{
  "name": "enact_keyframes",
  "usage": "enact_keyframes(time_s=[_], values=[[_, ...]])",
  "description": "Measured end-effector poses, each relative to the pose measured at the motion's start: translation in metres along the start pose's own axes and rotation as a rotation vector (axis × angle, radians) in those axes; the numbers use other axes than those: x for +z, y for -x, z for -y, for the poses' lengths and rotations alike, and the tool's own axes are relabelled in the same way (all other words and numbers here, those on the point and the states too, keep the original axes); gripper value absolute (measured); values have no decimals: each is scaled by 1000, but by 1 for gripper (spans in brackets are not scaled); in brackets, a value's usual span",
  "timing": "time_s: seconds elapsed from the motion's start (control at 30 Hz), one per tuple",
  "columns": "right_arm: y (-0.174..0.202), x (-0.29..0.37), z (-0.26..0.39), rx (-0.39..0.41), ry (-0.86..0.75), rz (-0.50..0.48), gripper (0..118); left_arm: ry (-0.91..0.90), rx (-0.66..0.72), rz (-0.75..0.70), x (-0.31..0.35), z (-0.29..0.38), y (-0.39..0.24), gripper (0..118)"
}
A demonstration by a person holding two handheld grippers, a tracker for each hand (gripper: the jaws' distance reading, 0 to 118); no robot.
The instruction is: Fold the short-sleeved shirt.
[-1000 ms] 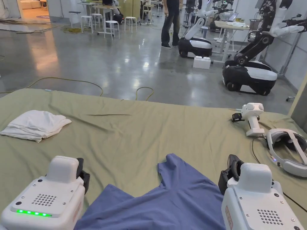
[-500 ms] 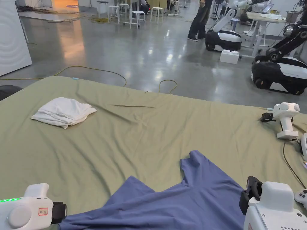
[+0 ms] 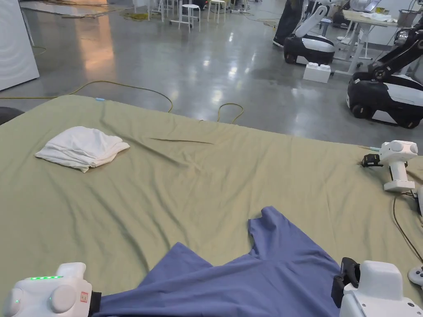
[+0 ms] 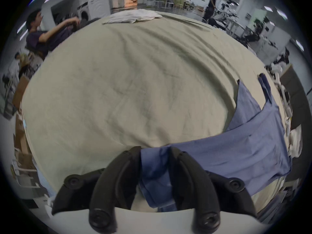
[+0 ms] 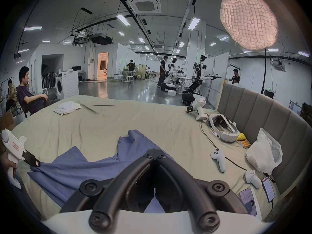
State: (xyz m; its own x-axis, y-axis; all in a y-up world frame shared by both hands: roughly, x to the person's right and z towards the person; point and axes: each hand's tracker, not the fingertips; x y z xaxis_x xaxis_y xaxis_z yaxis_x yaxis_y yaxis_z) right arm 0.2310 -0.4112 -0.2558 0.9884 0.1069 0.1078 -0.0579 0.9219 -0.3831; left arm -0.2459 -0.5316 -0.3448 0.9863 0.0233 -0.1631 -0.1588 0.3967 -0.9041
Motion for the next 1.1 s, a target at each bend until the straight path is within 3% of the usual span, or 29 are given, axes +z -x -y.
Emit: enact_keyframes(time_s=[0.07, 0.23, 0.37, 0.53, 0.7, 0.87, 0.93, 0.97, 1.03, 1.1], values=[[-3, -15, 0, 2, 29, -2, 0, -11, -6, 20, 0, -3, -1, 10], [-13, -83, 0, -1, 203, -13, 4, -66, 2, 68, 7, -7, 3, 7], [-22, -144, -14, 27, 382, -60, 52, -117, -2, 77, 21, -10, 9, 7], [-34, -245, -2, 90, 529, -43, 65, -158, 13, 79, 39, -9, 11, 7], [-40, -298, 2, 40, 625, -104, 65, -156, 27, 81, 38, -5, 12, 7], [-29, -313, 16, 59, 757, -161, 65, -140, 32, 73, 31, 1, 12, 7], [-23, -304, 16, 71, 703, -121, 61, -146, 35, 71, 25, 0, 17, 7], [-20, -303, 15, 79, 692, -133, 55, -148, 34, 67, 25, 0, 17, 7], [-15, -299, 15, 70, 679, -187, 9, -146, 28, 59, 22, -1, 16, 7], [-7, -295, 16, 94, 668, -145, 5, -165, 30, 55, 23, -1, 15, 7]])
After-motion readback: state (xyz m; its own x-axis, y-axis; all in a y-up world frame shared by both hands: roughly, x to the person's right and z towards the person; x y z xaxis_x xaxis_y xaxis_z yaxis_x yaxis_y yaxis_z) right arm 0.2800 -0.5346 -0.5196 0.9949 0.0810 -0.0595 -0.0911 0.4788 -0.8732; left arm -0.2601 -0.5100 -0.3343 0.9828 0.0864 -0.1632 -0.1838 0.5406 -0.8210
